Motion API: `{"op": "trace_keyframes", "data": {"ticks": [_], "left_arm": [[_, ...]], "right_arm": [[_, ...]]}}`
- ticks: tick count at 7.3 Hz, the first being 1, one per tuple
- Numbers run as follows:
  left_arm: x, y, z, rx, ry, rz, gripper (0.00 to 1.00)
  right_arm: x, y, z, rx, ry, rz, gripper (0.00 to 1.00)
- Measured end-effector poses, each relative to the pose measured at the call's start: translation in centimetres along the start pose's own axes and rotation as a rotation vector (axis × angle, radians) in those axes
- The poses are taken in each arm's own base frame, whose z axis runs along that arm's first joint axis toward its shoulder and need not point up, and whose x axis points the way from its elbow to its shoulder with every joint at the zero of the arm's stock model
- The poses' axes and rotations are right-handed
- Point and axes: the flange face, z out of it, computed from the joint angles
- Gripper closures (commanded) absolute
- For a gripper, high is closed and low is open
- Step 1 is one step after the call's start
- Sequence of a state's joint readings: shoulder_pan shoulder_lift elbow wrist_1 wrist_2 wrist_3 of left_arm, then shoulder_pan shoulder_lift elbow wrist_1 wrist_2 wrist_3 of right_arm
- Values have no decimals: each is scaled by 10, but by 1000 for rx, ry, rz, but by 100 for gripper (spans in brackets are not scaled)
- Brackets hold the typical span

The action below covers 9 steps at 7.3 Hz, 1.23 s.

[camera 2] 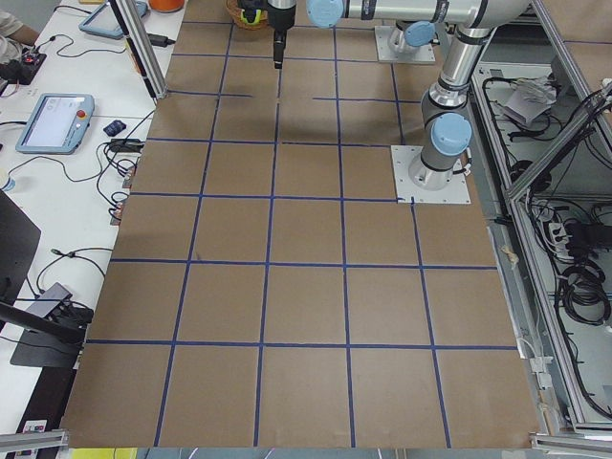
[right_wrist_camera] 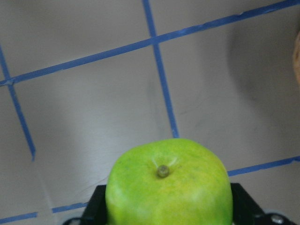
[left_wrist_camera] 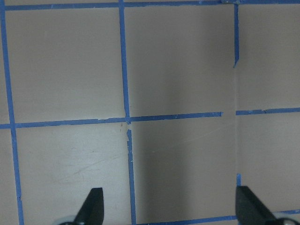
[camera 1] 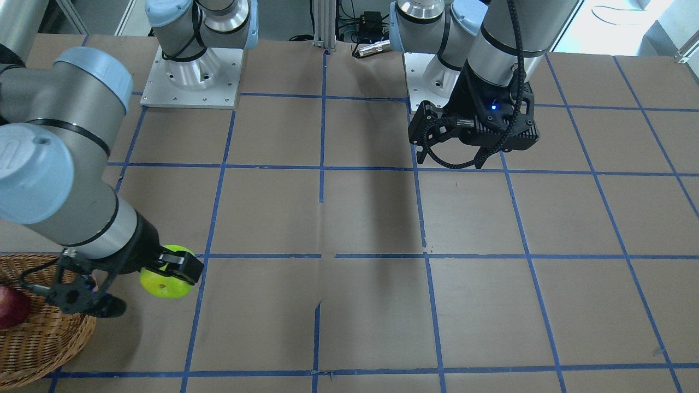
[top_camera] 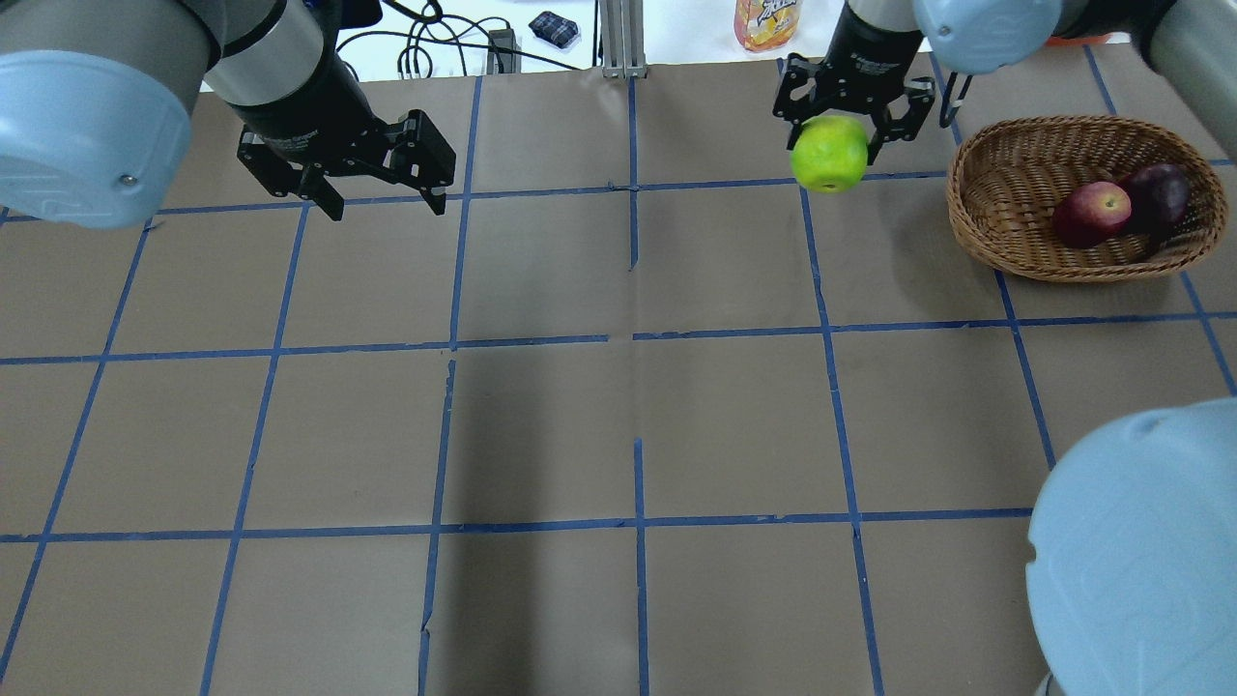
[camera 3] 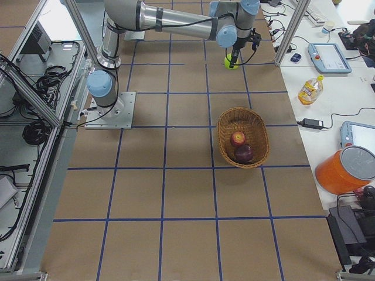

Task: Put all apples into basket
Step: 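Carry the green apple with the right gripper and lower it into the basket, then open the right gripper to release the green apple in the basket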

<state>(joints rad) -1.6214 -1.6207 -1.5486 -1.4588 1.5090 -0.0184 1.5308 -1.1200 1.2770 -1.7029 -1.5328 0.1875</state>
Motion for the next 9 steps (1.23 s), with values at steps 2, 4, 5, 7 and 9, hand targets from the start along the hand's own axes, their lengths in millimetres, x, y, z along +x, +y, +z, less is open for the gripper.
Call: {"op": "trace_keyframes", "data": {"ticks": [2,4,5,7,9], "left_arm": [[0,0,0,0,0,-1,0],[0,0,0,0,0,0,0],[0,0,0,0,0,0,0],[0,-1,1,-2,0,0,0],[0,-1,3,-5,0,-2,0]], "right_arm": [[88,-35,11,-16,83,-68,100],[166,-65,39,-46,91,-117,100],[194,-76,55,-44,99,-141,100],[217,-87,76,-48,112,-170,98],[220,-92,99,-74,101,-173,68]]}}
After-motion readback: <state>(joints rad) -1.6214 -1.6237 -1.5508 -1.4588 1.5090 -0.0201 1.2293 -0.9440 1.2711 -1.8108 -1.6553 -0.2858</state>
